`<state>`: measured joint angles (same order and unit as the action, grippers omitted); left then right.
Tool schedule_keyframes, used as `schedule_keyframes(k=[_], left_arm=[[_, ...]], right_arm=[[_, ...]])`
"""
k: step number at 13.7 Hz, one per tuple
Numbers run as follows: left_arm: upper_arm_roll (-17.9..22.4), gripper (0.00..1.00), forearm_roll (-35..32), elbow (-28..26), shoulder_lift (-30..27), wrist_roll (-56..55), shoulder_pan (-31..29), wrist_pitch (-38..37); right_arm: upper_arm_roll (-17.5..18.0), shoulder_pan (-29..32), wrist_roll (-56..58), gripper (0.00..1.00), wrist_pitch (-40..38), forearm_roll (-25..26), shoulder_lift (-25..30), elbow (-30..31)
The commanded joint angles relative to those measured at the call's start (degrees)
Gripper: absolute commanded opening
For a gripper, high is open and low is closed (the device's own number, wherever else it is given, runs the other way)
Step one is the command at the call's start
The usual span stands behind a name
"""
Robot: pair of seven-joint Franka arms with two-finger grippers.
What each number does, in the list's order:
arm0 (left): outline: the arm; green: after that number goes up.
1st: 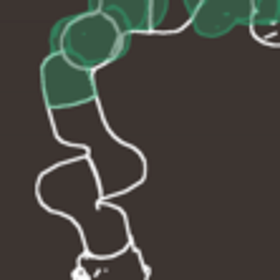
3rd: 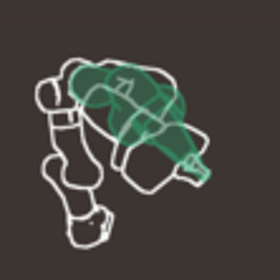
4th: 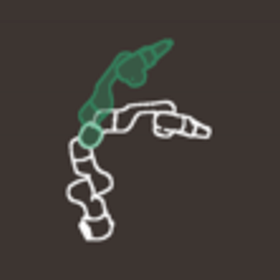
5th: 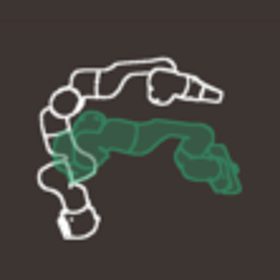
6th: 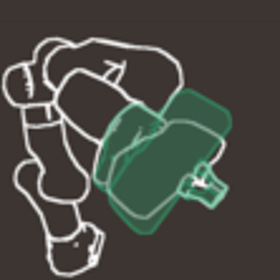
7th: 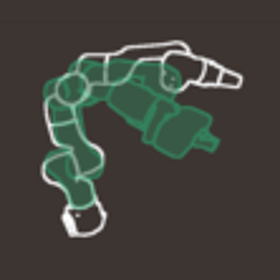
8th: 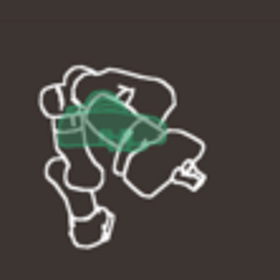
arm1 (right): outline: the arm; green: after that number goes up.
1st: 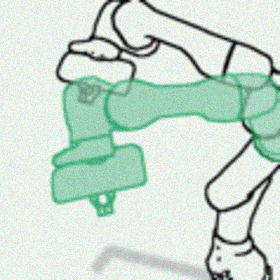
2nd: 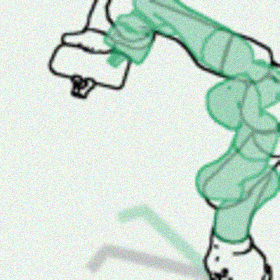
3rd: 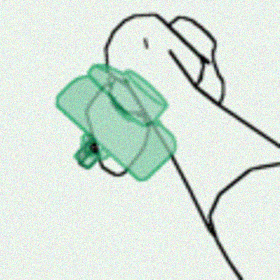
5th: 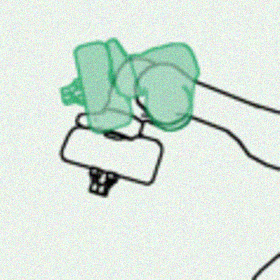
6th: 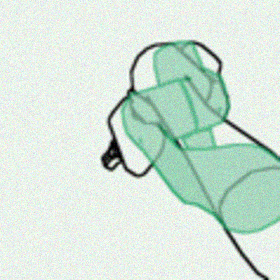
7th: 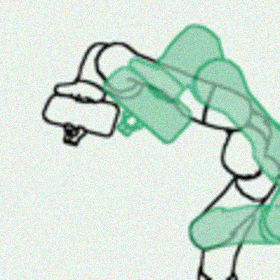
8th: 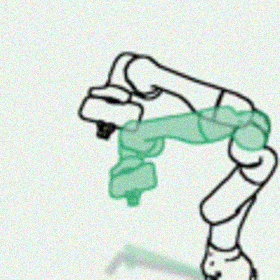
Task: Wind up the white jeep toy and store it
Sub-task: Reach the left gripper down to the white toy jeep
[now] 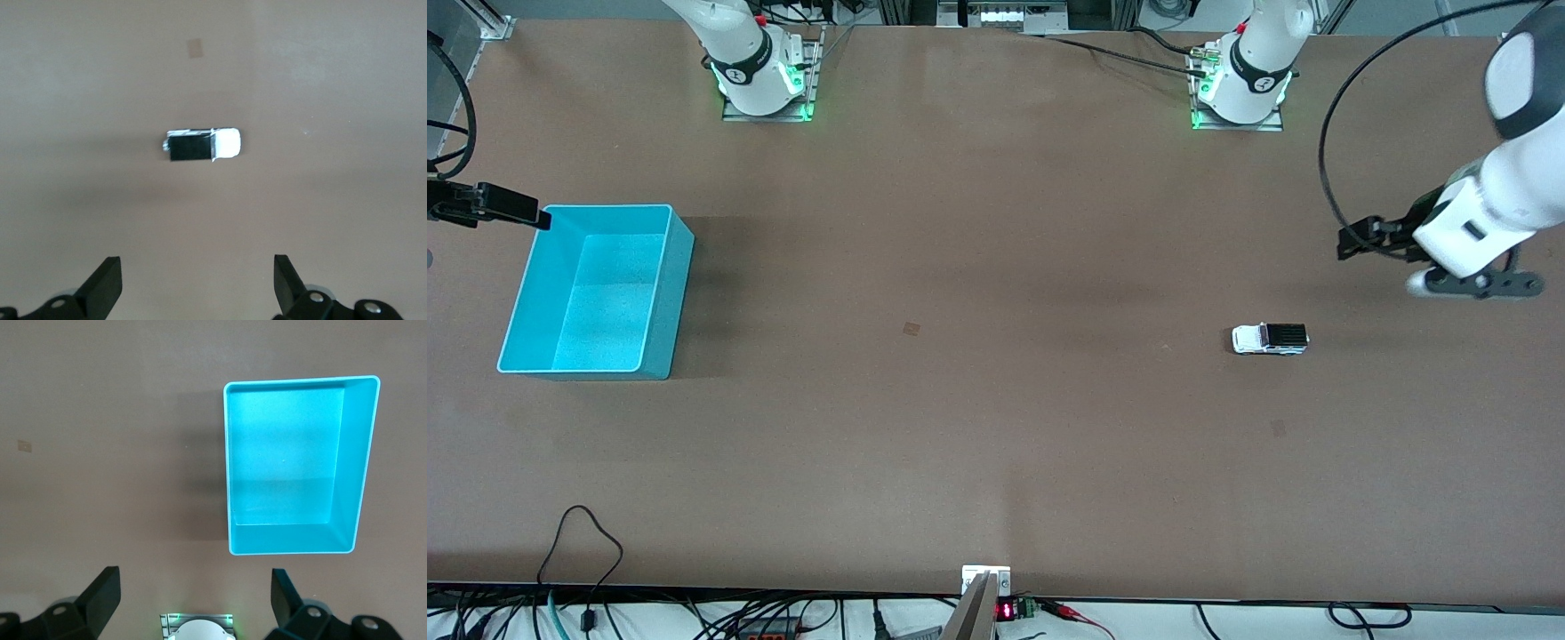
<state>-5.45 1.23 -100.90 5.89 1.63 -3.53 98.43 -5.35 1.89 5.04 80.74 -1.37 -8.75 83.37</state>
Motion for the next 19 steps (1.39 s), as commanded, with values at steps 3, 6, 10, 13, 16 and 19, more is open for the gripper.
schedule_keyframes(k=[3,6,10,13,16,19], left_arm=[[-0.08,1.0,0.26,0.44,9.2,13.54,-0.16,6.15],[-0.08,1.0,0.44,0.18,14.83,27.24,-1.91,11.24],[-0.08,1.0,0.26,-3.32,18.1,39.21,-2.71,15.19],[-0.08,1.0,0.17,-5.36,18.71,54.57,-2.62,18.98],[-0.17,1.0,-3.86,-5.88,20.73,68.55,-2.53,22.58],[-0.17,1.0,-4.05,-10.35,20.74,79.29,-2.45,29.08]], right_arm=[[0.07,0.22,0.85,1.0,-0.58,-0.83,-2.14,-0.48],[0.34,-0.05,0.67,1.0,-1.1,-0.3,-4.6,-0.48],[0.34,-0.05,0.85,1.0,-2.16,-0.47,-5.31,-0.31],[0.34,-0.05,0.85,1.0,-2.16,-0.56,-5.31,-0.05],[0.34,0.04,0.67,1.0,-2.78,-0.56,-5.31,-0.13],[0.34,0.13,0.67,1.0,-3.22,-0.47,-5.31,-0.13]])
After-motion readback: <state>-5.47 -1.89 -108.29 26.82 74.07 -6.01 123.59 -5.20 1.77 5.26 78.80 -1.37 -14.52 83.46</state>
